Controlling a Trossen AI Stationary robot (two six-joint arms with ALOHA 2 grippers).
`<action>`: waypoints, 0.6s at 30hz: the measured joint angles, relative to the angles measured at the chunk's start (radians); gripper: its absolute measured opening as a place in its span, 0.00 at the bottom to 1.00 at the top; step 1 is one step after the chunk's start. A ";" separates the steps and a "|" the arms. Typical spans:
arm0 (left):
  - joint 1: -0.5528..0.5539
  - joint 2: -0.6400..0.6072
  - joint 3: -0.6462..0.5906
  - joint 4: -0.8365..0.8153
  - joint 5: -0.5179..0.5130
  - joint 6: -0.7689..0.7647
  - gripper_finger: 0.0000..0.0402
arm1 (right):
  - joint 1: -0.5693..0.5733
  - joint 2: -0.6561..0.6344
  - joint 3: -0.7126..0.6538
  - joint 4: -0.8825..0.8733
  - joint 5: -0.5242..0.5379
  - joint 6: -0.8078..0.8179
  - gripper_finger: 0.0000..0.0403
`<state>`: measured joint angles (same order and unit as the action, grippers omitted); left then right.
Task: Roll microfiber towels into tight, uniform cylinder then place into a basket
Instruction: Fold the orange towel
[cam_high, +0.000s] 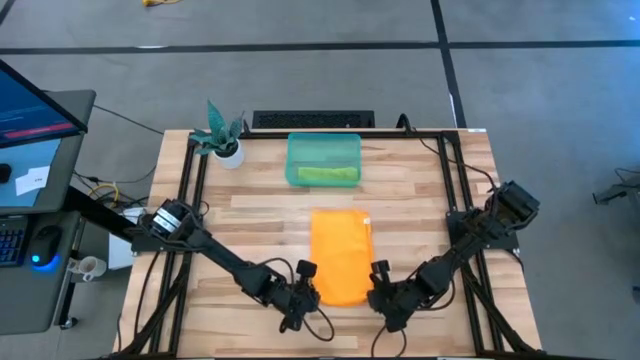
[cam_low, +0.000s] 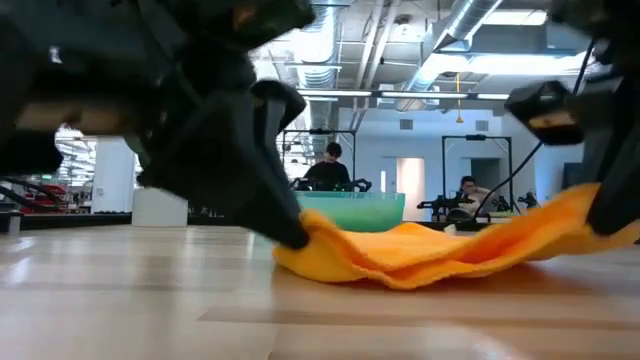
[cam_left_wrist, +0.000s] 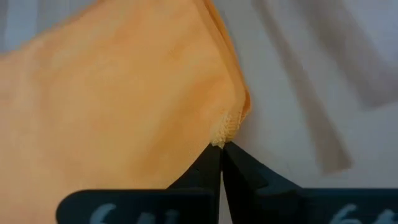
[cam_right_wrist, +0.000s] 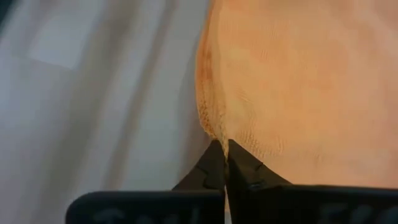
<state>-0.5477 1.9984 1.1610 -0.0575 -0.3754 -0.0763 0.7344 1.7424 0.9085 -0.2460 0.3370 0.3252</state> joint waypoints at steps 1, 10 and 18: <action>-0.004 0.000 0.011 0.000 -0.001 -0.004 0.00 | 0.007 0.000 0.014 -0.007 0.000 0.004 0.04; -0.095 0.000 0.177 -0.279 -0.234 -0.058 0.00 | 0.068 -0.002 0.123 -0.127 0.000 0.116 0.02; -0.144 0.000 0.298 -0.505 -0.354 -0.166 0.00 | 0.110 -0.002 0.231 -0.198 0.006 0.146 0.03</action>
<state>-0.6919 1.9980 1.4587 -0.5626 -0.7294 -0.2426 0.8446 1.7405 1.1397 -0.4437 0.3425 0.4717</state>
